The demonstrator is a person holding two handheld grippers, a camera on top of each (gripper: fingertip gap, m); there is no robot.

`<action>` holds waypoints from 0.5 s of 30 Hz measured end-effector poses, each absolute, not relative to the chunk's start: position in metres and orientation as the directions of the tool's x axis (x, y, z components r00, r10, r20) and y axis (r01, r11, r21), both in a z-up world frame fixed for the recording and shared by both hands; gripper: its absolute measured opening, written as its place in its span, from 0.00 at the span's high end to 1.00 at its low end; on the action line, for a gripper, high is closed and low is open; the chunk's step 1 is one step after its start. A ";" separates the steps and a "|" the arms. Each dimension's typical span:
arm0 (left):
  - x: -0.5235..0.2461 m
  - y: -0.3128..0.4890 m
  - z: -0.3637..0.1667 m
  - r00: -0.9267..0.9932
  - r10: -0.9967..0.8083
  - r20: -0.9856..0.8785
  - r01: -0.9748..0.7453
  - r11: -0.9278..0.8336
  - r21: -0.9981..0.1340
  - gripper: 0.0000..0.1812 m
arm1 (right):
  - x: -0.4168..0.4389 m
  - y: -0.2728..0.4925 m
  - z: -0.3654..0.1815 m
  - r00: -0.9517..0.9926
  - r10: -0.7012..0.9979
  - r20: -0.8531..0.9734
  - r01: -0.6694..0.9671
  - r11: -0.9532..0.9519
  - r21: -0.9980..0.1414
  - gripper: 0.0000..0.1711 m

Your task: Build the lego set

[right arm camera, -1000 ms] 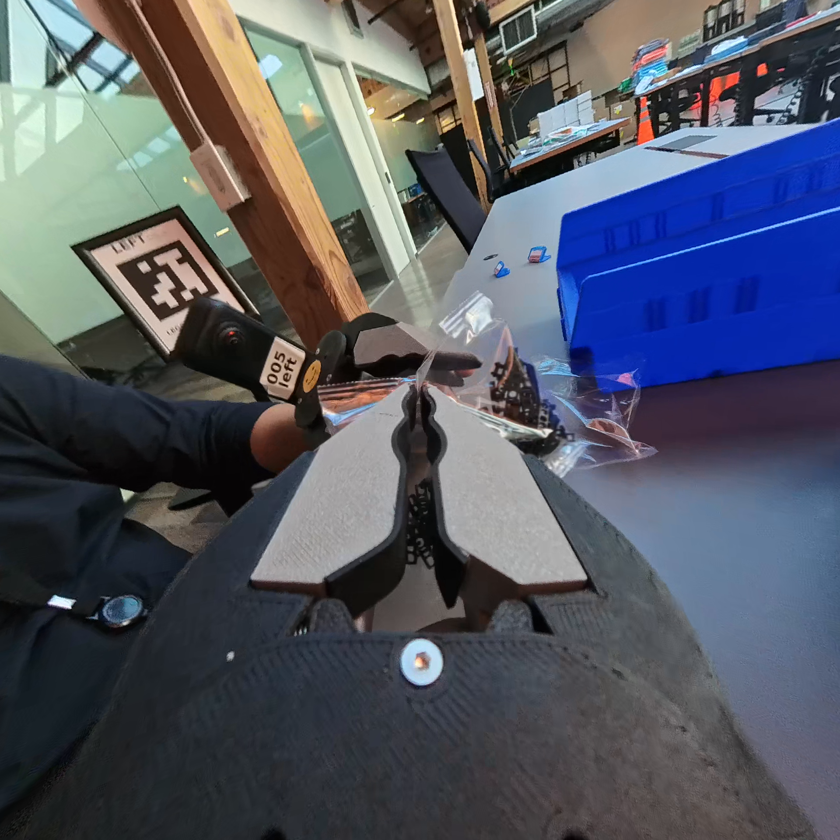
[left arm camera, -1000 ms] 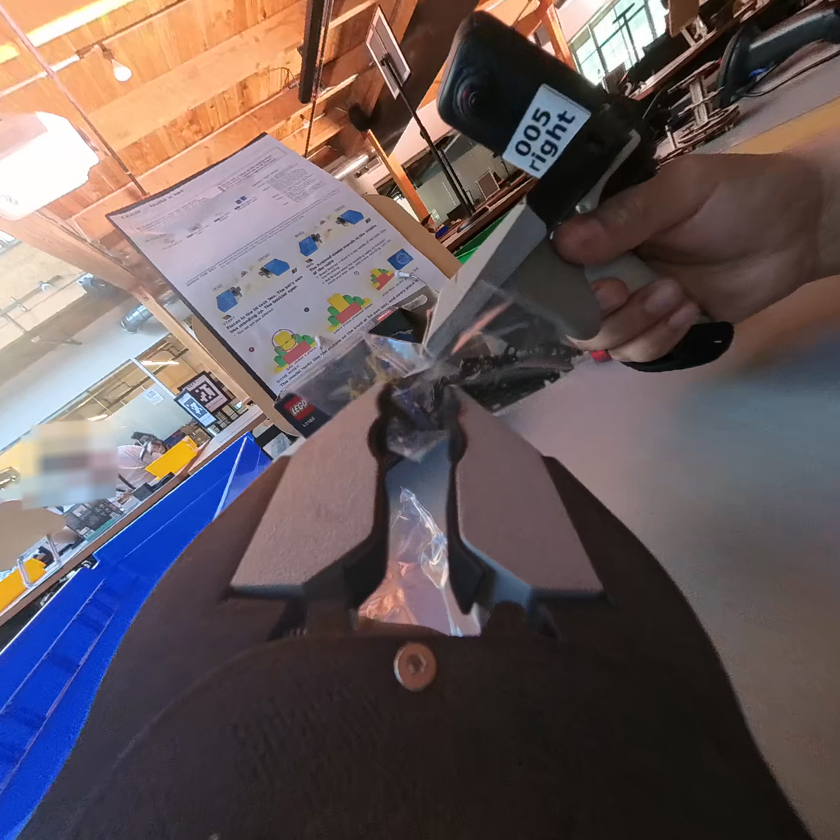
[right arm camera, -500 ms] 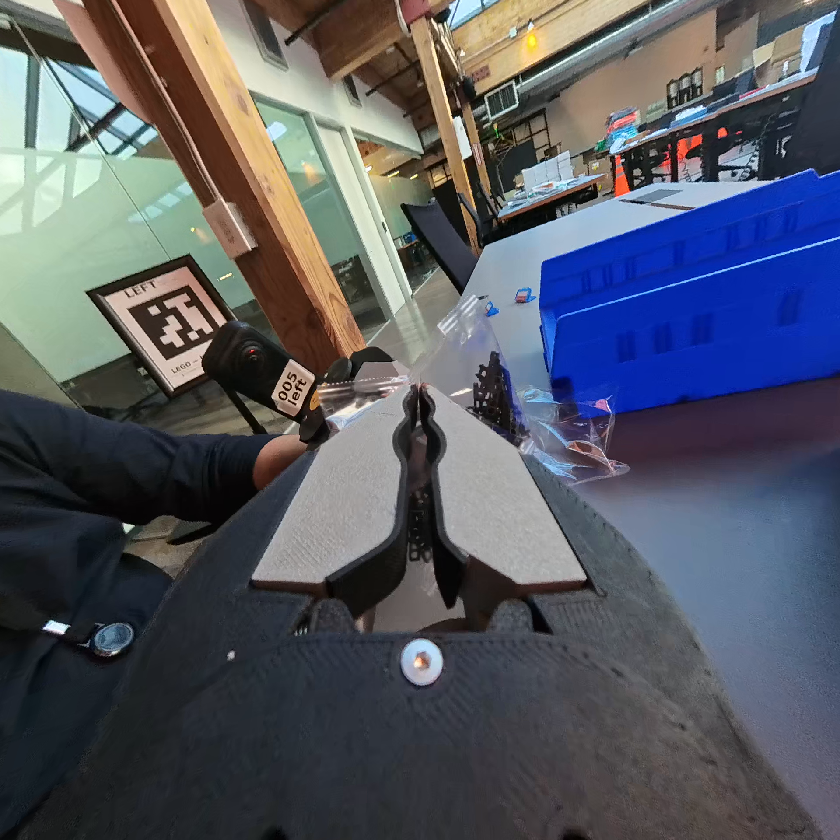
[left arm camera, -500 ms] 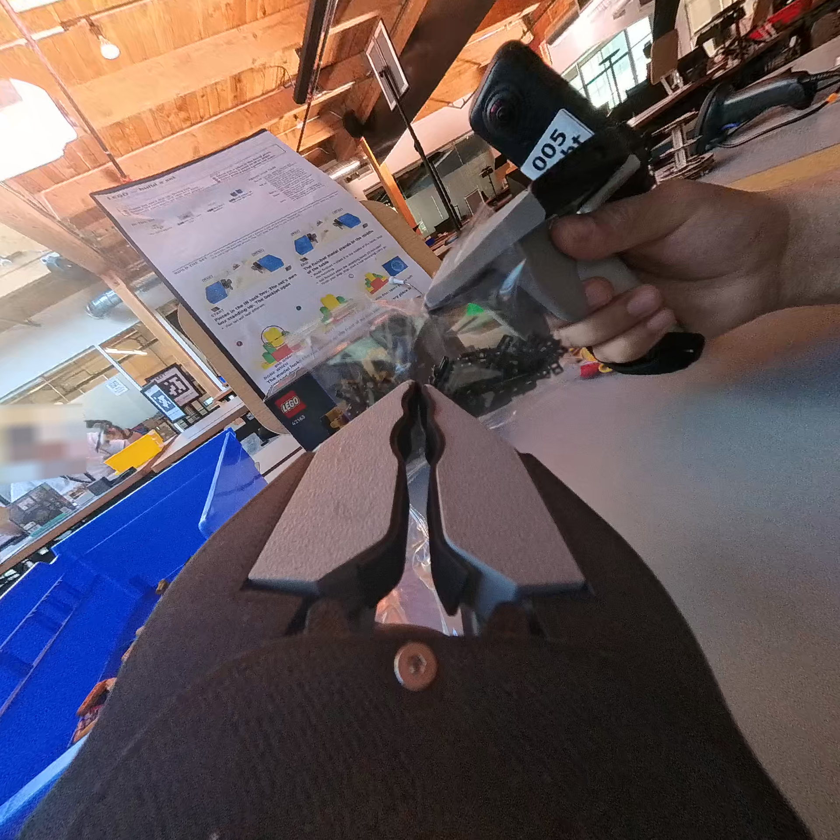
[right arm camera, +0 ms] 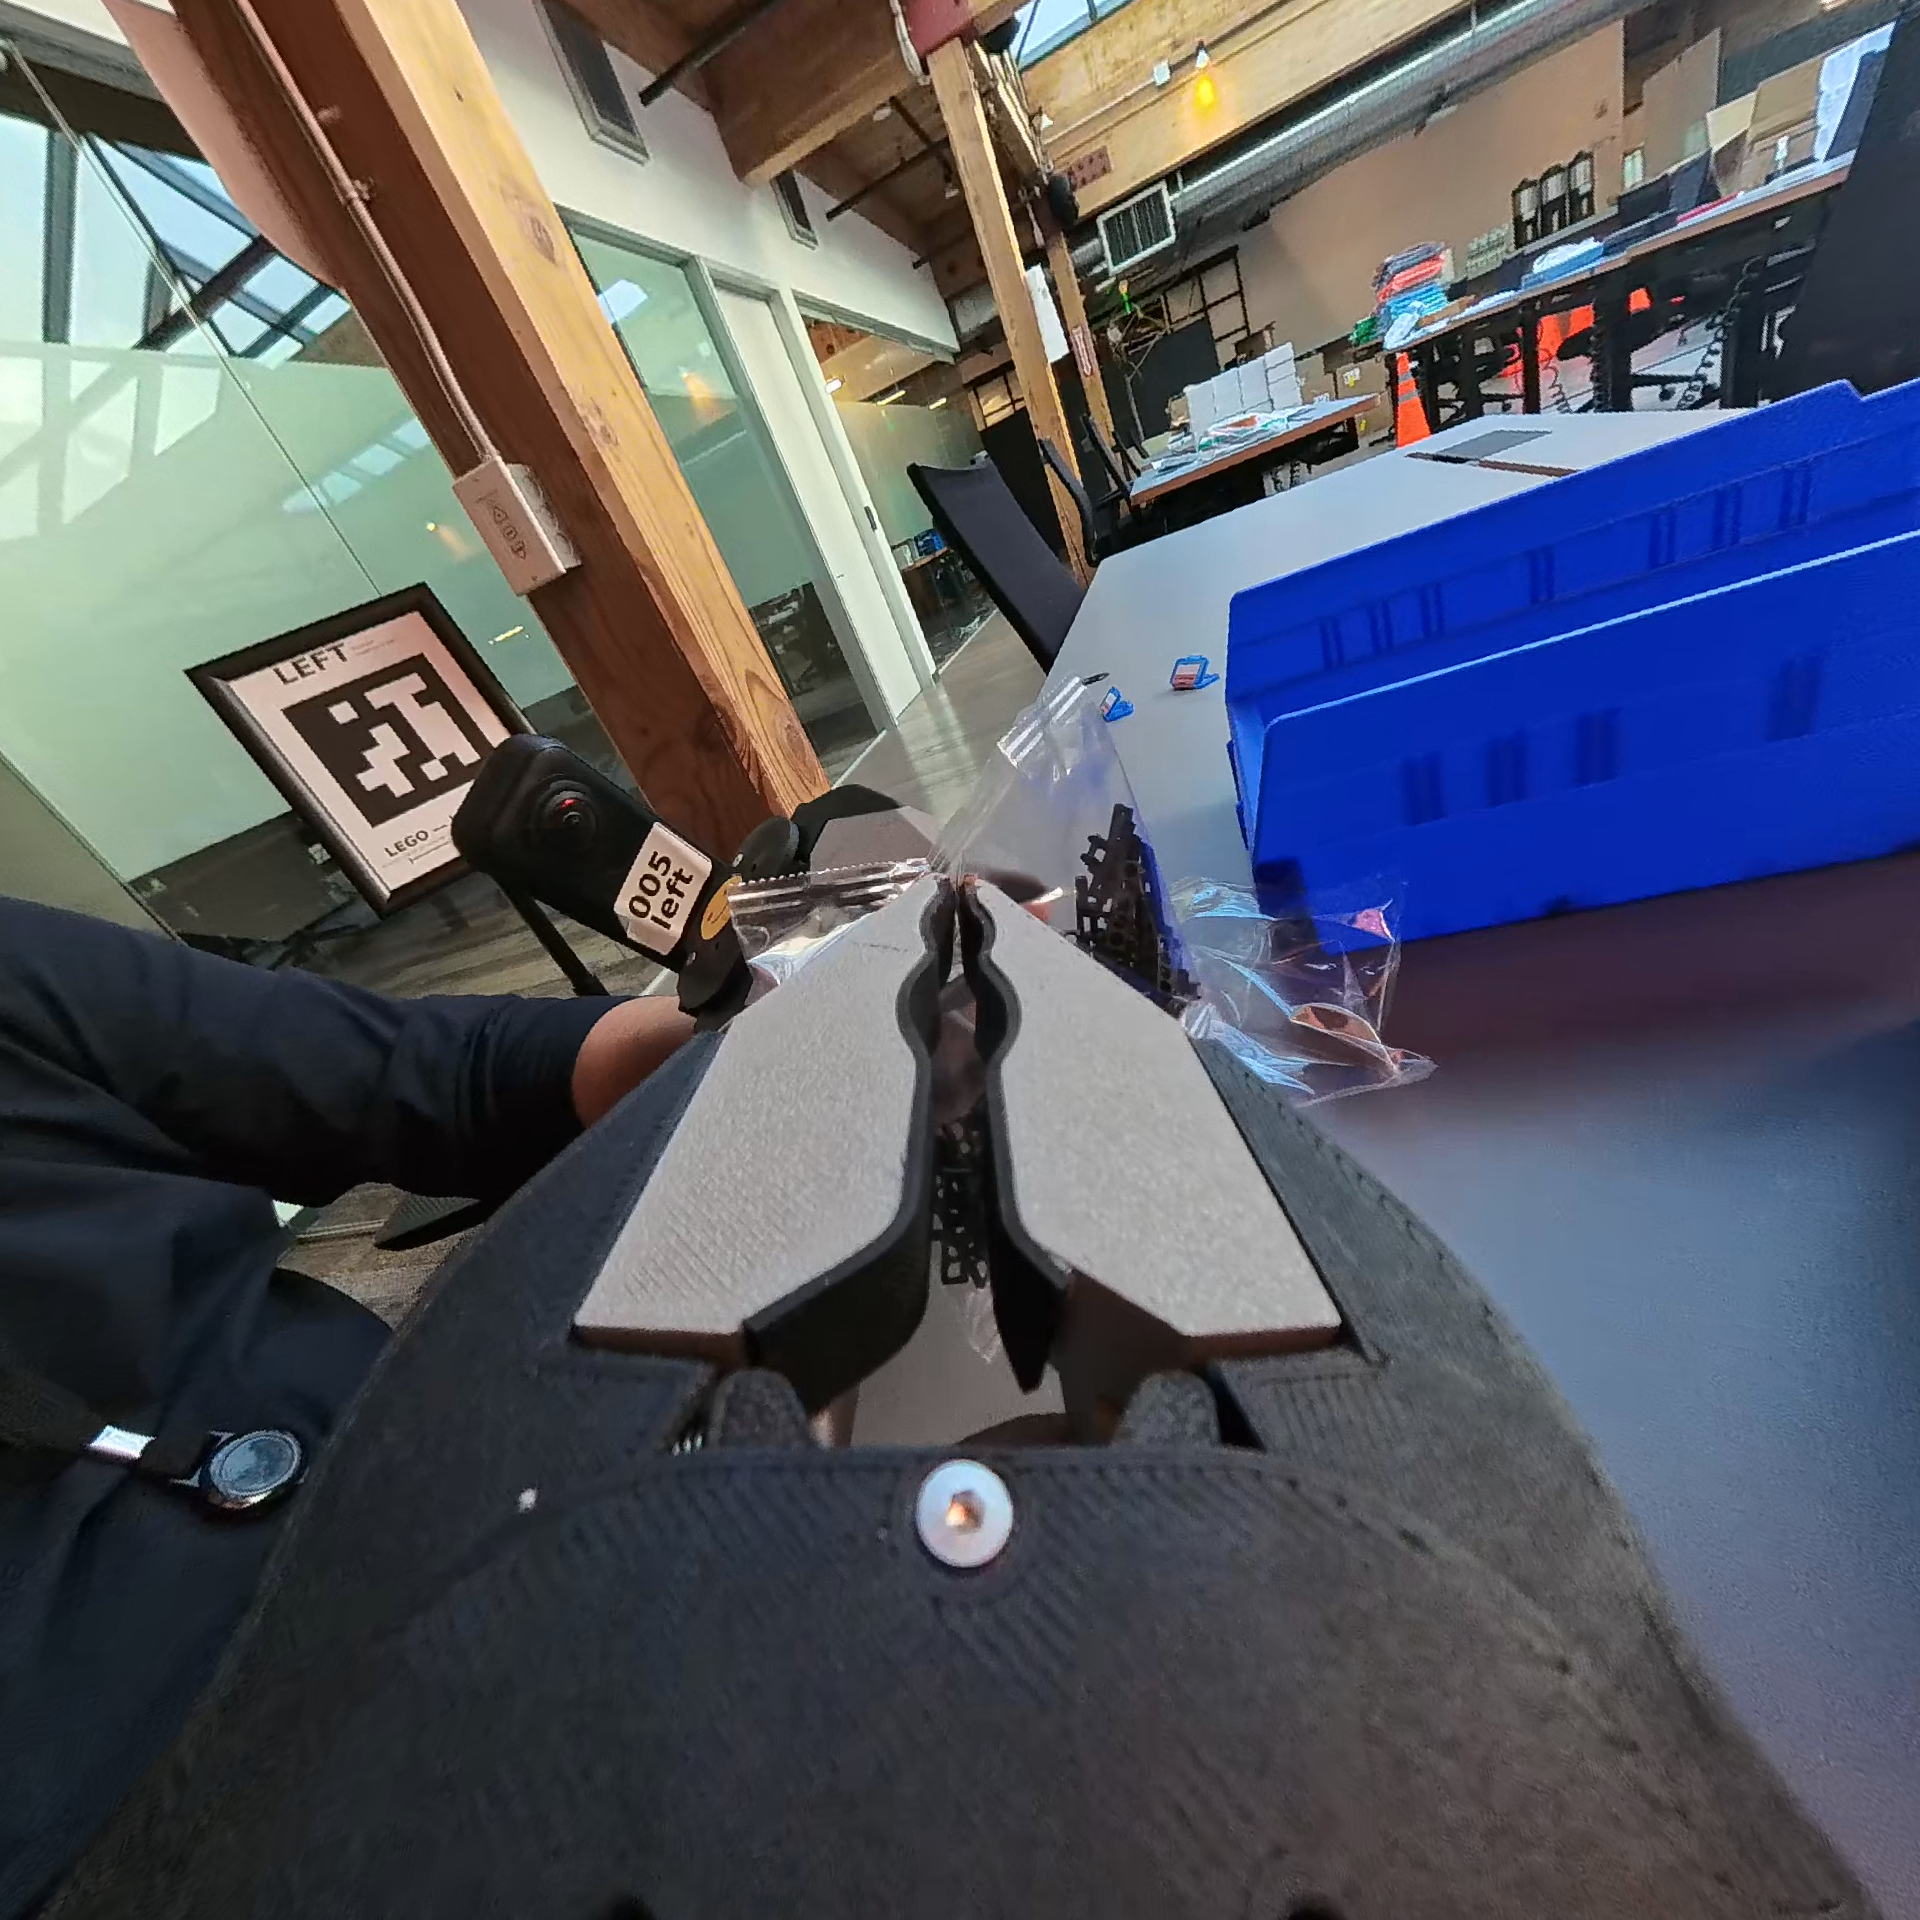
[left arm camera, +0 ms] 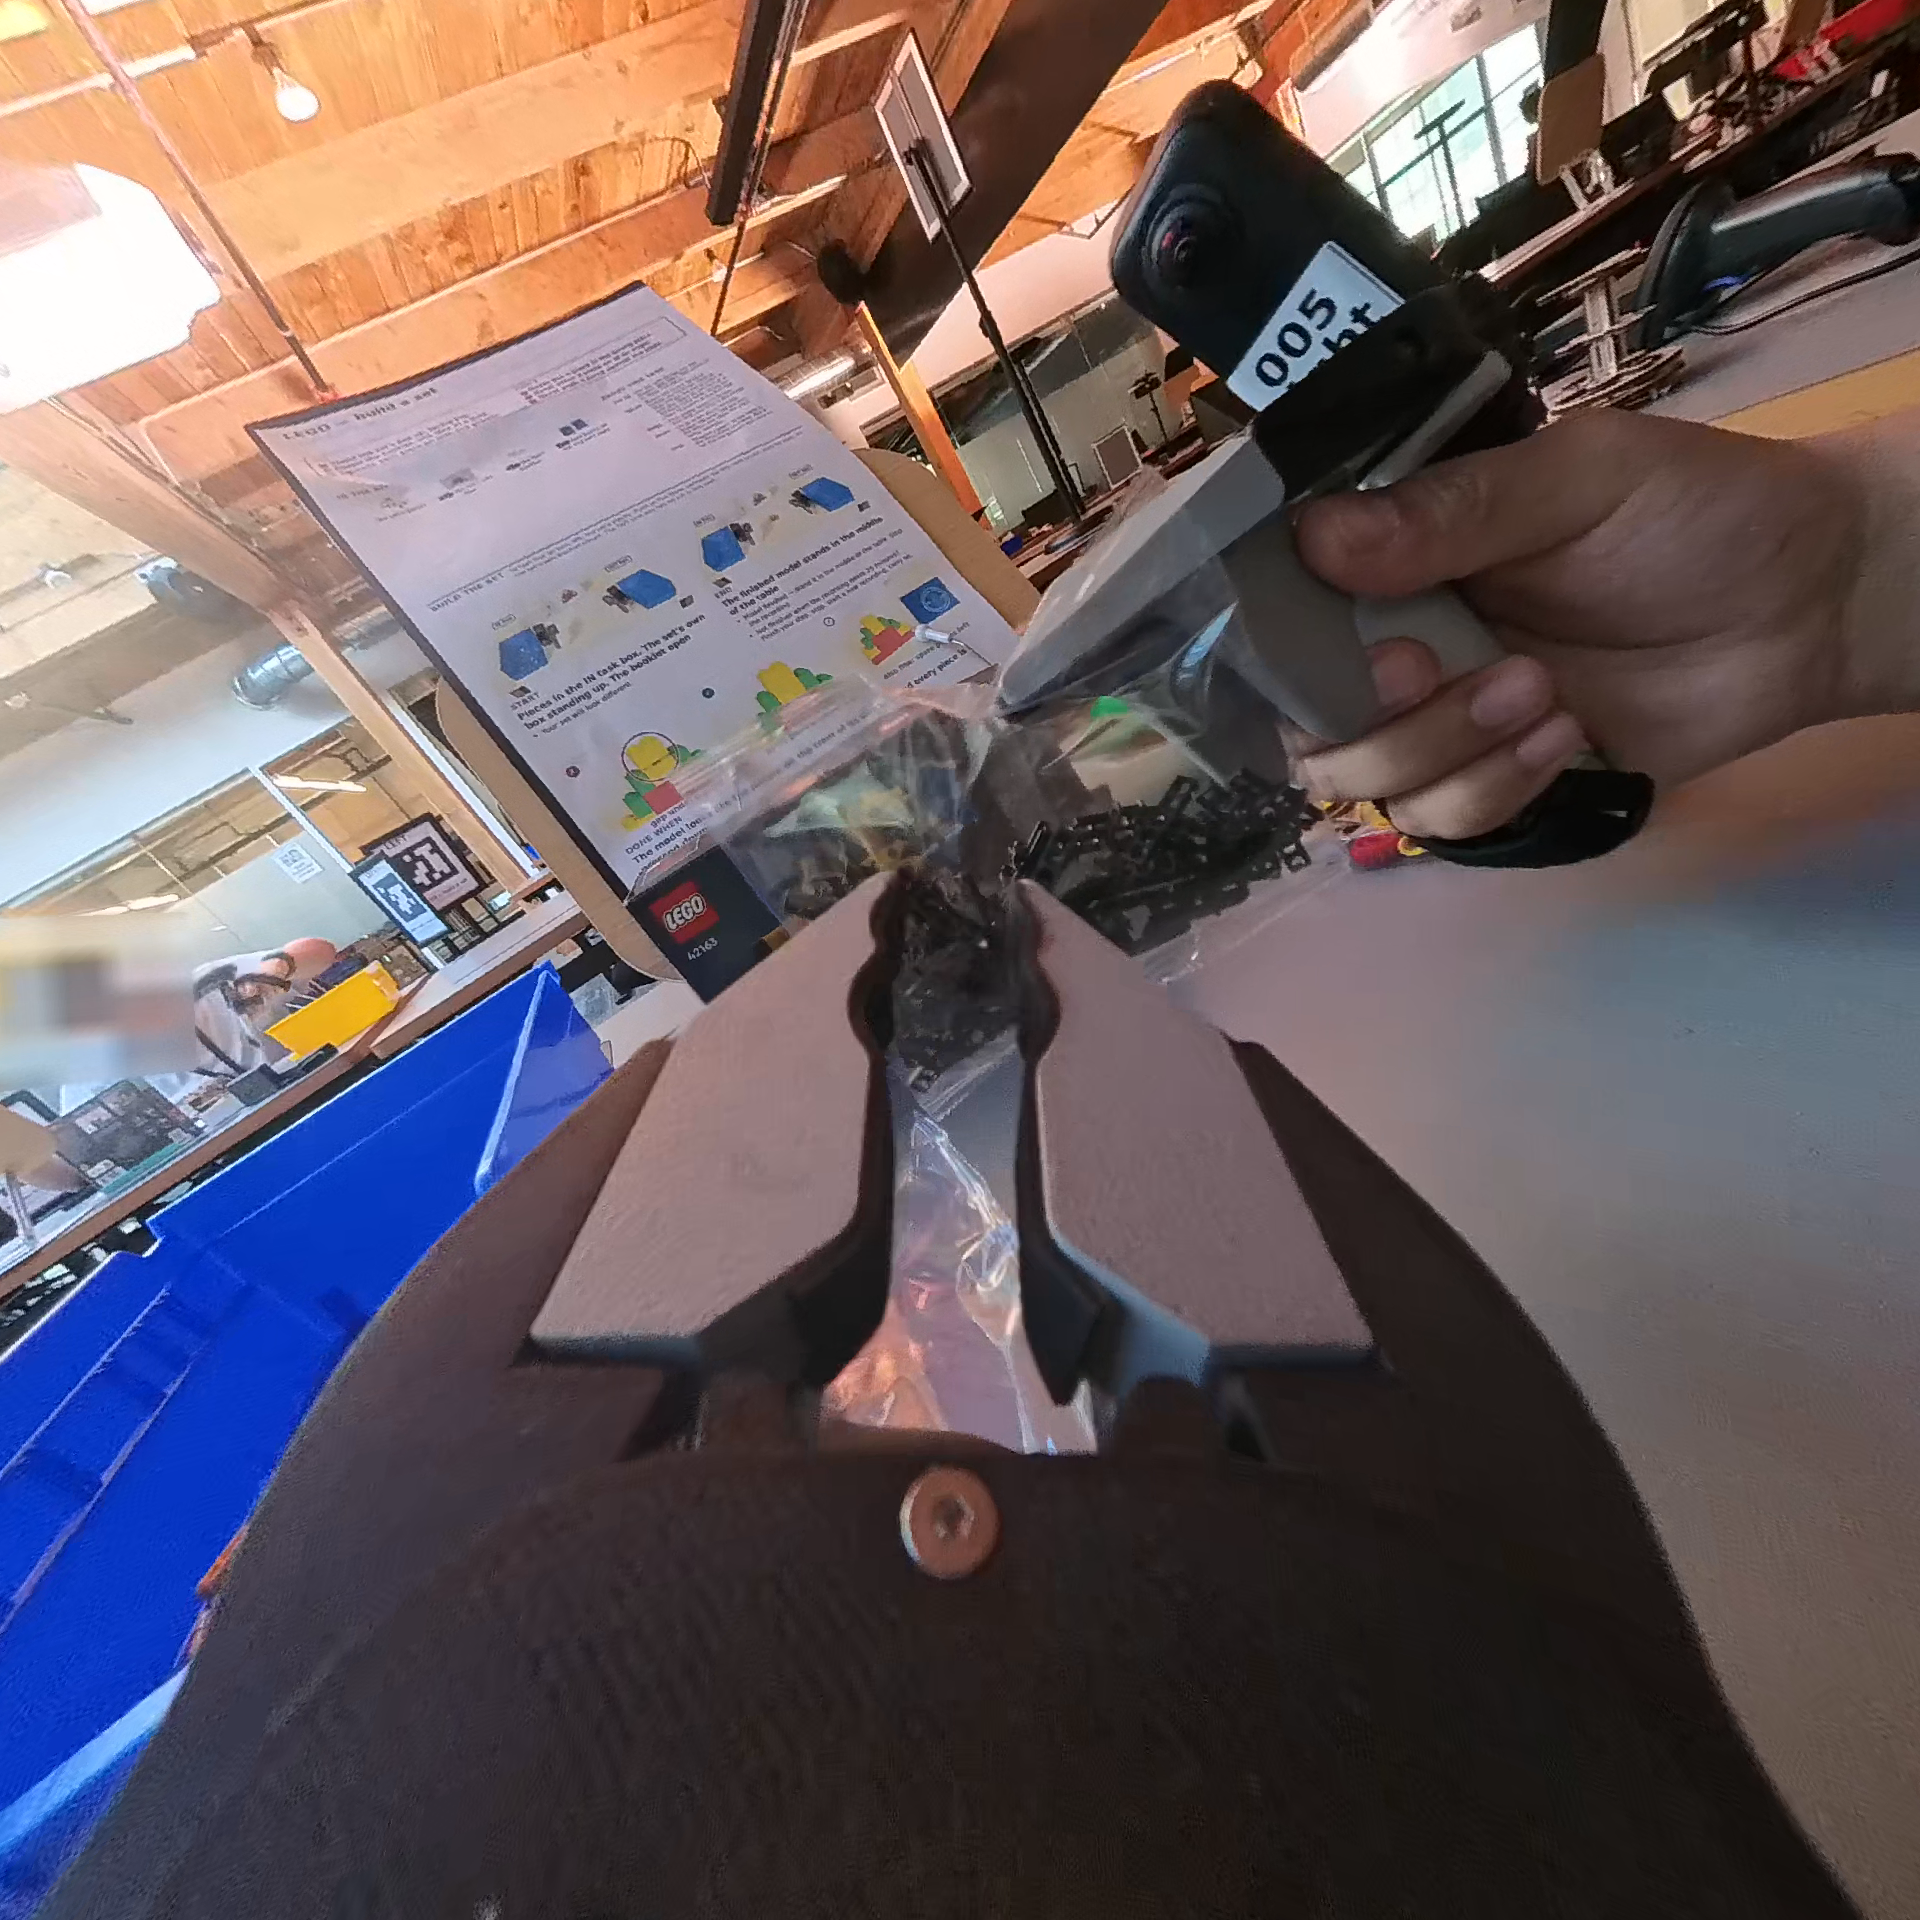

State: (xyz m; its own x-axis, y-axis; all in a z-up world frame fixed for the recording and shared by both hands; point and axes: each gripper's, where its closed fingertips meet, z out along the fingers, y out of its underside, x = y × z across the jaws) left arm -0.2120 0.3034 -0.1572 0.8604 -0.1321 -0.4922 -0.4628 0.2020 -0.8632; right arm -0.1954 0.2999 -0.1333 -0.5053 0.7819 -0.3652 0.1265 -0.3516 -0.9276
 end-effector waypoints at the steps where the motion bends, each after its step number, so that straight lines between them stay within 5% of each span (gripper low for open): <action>1: -0.212 0.303 -0.157 0.861 -0.136 -0.490 -0.460 0.202 -0.865 0.88 | -0.195 0.300 -0.133 -0.507 0.780 -0.367 0.126 -0.354 -0.927 1.00; 5: -0.210 0.304 -0.159 0.859 -0.155 -0.488 -0.459 0.191 -0.868 0.78 | -0.196 0.295 -0.134 -0.517 0.774 -0.365 0.135 -0.347 -0.928 1.00; 15: -0.207 0.305 -0.163 0.840 -0.142 -0.524 -0.500 0.175 -0.848 0.78 | -0.197 0.285 -0.138 -0.543 0.759 -0.359 0.163 -0.324 -0.932 1.00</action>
